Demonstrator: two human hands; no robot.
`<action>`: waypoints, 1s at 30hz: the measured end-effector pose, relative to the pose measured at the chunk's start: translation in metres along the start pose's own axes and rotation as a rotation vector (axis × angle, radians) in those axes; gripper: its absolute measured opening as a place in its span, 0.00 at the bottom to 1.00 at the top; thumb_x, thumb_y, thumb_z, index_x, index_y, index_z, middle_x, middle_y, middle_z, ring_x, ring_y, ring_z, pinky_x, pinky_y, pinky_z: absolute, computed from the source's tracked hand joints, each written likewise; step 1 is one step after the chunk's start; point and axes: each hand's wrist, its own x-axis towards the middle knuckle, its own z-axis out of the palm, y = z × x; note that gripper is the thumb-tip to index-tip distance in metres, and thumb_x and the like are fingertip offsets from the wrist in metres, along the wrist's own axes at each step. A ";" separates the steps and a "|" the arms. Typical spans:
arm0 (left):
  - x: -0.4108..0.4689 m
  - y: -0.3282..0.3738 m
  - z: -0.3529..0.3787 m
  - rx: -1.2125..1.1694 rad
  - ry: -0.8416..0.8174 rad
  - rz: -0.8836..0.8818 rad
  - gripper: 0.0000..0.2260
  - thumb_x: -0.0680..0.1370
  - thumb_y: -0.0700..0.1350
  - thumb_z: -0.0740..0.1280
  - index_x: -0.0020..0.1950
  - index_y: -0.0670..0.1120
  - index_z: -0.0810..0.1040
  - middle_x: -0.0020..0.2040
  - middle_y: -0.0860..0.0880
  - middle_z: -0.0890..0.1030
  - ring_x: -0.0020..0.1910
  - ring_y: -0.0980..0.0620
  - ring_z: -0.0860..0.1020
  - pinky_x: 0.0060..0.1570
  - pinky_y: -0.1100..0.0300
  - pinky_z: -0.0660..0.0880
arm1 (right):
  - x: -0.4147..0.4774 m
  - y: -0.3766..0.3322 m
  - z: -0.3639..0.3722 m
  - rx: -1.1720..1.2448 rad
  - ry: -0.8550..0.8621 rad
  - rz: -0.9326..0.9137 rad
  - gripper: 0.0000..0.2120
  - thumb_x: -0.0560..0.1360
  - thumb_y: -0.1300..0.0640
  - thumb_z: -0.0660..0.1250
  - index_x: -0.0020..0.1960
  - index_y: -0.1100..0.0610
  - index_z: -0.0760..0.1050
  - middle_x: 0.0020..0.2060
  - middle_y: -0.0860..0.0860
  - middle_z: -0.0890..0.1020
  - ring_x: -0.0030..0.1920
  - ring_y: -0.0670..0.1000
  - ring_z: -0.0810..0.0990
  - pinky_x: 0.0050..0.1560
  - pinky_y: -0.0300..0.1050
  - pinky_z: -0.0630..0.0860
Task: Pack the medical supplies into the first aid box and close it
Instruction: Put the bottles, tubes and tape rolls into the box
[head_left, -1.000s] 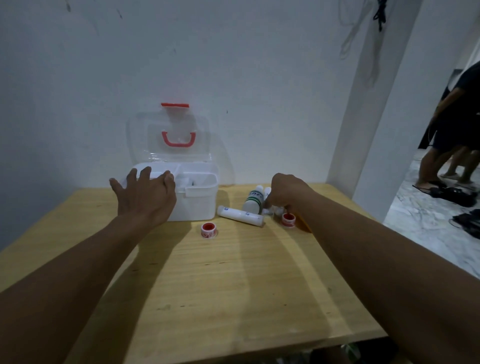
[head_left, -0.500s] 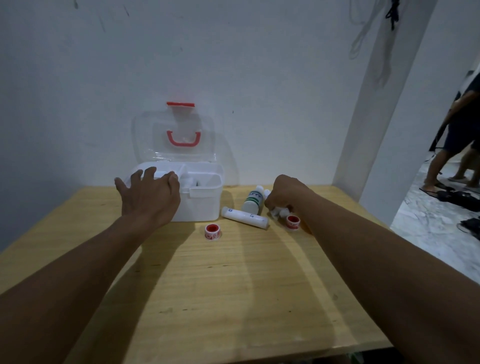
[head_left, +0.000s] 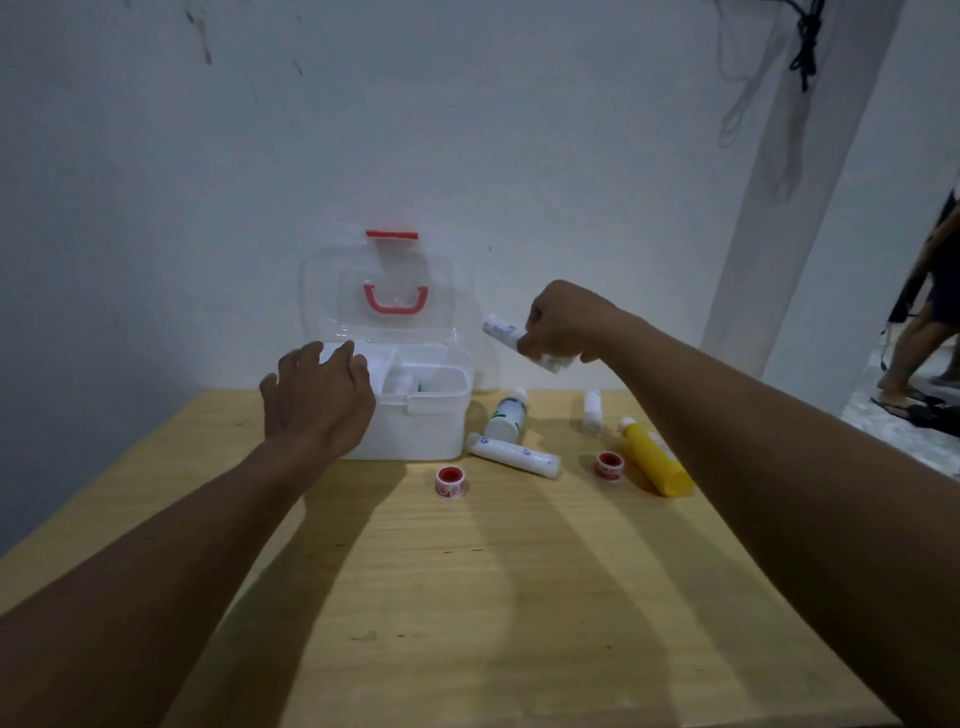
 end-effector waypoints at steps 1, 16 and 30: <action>0.001 -0.003 0.000 0.004 -0.011 -0.008 0.24 0.83 0.55 0.48 0.75 0.49 0.68 0.75 0.41 0.67 0.75 0.39 0.62 0.72 0.38 0.59 | 0.001 -0.010 -0.001 -0.003 -0.011 -0.048 0.18 0.72 0.51 0.70 0.54 0.64 0.83 0.48 0.59 0.85 0.45 0.56 0.85 0.34 0.44 0.80; 0.002 -0.015 0.007 -0.002 -0.085 0.006 0.24 0.83 0.54 0.46 0.77 0.52 0.64 0.77 0.43 0.64 0.78 0.40 0.56 0.74 0.37 0.54 | 0.046 -0.080 0.037 -0.130 -0.238 -0.269 0.20 0.69 0.60 0.77 0.59 0.60 0.80 0.51 0.54 0.83 0.48 0.53 0.84 0.49 0.47 0.84; 0.002 -0.015 0.006 -0.039 -0.058 0.004 0.23 0.83 0.53 0.48 0.74 0.51 0.69 0.74 0.43 0.68 0.76 0.41 0.60 0.72 0.39 0.60 | 0.057 -0.091 0.061 -0.154 -0.336 -0.269 0.18 0.69 0.64 0.73 0.58 0.60 0.83 0.52 0.52 0.86 0.53 0.54 0.85 0.58 0.51 0.81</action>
